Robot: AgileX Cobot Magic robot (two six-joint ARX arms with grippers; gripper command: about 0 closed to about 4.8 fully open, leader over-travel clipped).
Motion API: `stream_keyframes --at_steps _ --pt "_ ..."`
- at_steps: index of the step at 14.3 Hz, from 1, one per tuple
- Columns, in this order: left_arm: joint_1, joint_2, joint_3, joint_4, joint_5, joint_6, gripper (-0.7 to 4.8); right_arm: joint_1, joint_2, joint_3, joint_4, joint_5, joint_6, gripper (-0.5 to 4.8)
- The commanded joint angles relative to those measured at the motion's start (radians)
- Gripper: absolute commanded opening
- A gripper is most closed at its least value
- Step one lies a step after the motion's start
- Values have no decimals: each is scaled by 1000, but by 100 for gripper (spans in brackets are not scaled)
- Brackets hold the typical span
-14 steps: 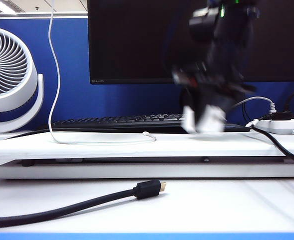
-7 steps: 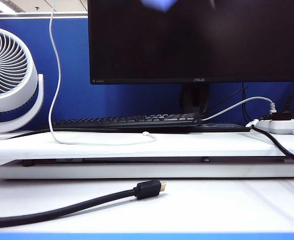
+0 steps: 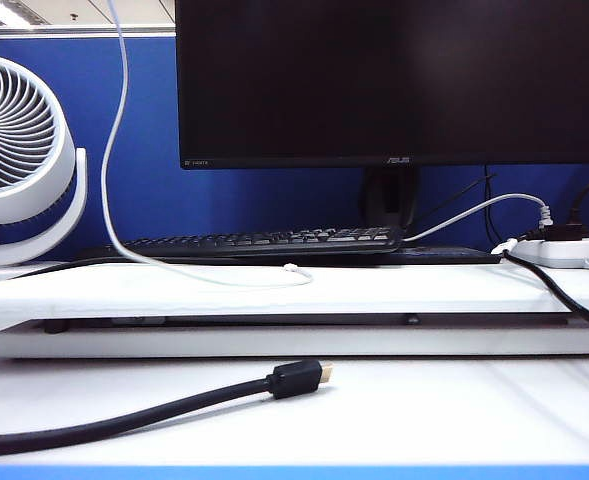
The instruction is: Pick up the Type-C charging cable and the charging base, insert one end of the Type-C charger into the corresponding slot on the base, and finally place the plugged-in charger back on the table.
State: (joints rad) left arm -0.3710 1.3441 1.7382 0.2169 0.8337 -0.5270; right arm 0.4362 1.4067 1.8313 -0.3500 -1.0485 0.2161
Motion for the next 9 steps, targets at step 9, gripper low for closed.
stream_keyframes --at_steps 9 --pt "-88 23 4 -54 -300 -162 -6 202 -2 5 -11 671 -372 -1"
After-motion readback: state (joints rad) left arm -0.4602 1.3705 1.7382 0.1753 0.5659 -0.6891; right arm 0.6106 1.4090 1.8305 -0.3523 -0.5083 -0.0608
